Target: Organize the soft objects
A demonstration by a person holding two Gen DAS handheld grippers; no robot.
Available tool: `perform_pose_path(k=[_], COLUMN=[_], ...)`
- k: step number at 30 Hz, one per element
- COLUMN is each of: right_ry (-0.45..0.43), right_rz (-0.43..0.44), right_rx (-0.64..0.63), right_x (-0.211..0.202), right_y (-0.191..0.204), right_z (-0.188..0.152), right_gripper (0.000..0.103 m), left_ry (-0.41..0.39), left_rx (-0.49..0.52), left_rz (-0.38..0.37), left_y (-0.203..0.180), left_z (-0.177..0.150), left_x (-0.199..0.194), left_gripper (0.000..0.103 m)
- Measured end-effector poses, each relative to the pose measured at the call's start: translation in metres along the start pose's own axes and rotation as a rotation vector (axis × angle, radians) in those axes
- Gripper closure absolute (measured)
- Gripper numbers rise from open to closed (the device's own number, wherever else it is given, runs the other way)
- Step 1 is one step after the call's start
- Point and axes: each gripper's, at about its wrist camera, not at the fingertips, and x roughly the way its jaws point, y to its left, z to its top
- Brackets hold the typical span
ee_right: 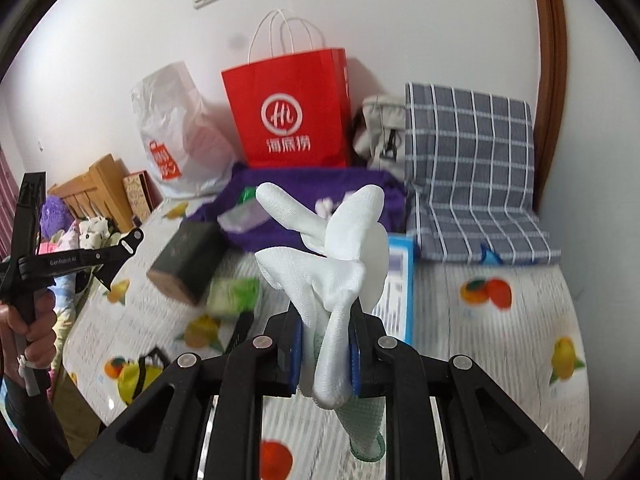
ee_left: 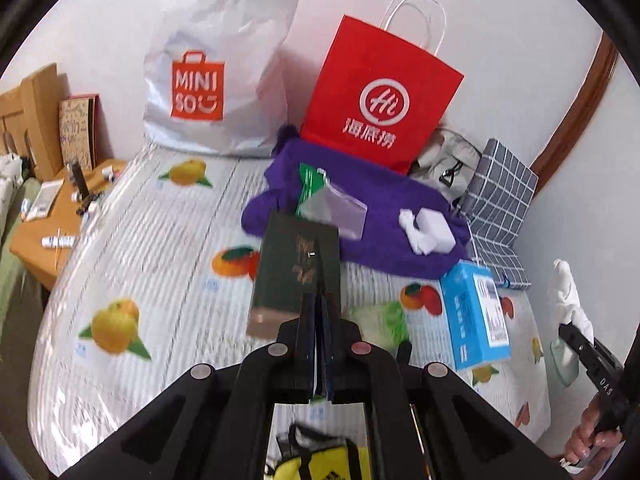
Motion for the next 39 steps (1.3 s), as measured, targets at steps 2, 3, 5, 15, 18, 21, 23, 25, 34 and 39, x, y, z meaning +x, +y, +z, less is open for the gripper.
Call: perform_pose_path(k=[2, 3, 5, 15, 18, 21, 23, 25, 34, 39], right_ry=[-0.002, 0.001, 0.010, 0.013, 0.013, 0.008, 0.005, 0.000, 0.012, 0.073], right_rz=[0.020, 0.033, 0.062, 0.107, 0.125, 0.128, 0.128, 0.128, 0.158, 0.157], right_rx=[0.010, 0.017, 0.026, 0.043, 0.041, 0.035, 0.029, 0.026, 0.047, 0.062], right_x=[0.007, 0.012, 0.021, 0.069, 0.081, 0.092, 0.099, 0.106, 0.146, 0.180], right_y=[-0.001, -0.001, 0.000, 0.002, 0.004, 0.006, 0.008, 0.009, 0.005, -0.004], right_z=[0.012, 0.018, 0.029, 0.076, 0.092, 0.108, 0.117, 0.124, 0.142, 0.144], right_gripper=[0.085, 0.085, 0.085, 0.085, 0.085, 0.085, 0.085, 0.085, 0.085, 0.085], left_ry=[-0.020, -0.031, -0.039, -0.047, -0.041, -0.040, -0.043, -0.045, -0.021, -0.001], left_rx=[0.015, 0.028, 0.035, 0.026, 0.022, 0.027, 0.032, 0.037, 0.045, 0.026], left_rz=[0.032, 0.043, 0.042, 0.046, 0.028, 0.031, 0.027, 0.027, 0.026, 0.022], left_y=[-0.004, -0.006, -0.008, -0.007, -0.008, -0.012, -0.014, -0.017, -0.024, -0.024], left_z=[0.011, 0.018, 0.029, 0.069, 0.081, 0.091, 0.097, 0.104, 0.126, 0.139], left_x=[0.000, 0.001, 0.002, 0.023, 0.032, 0.039, 0.043, 0.048, 0.079, 0.103], left_gripper=[0.099, 0.099, 0.099, 0.099, 0.099, 0.099, 0.099, 0.099, 0.099, 0.099])
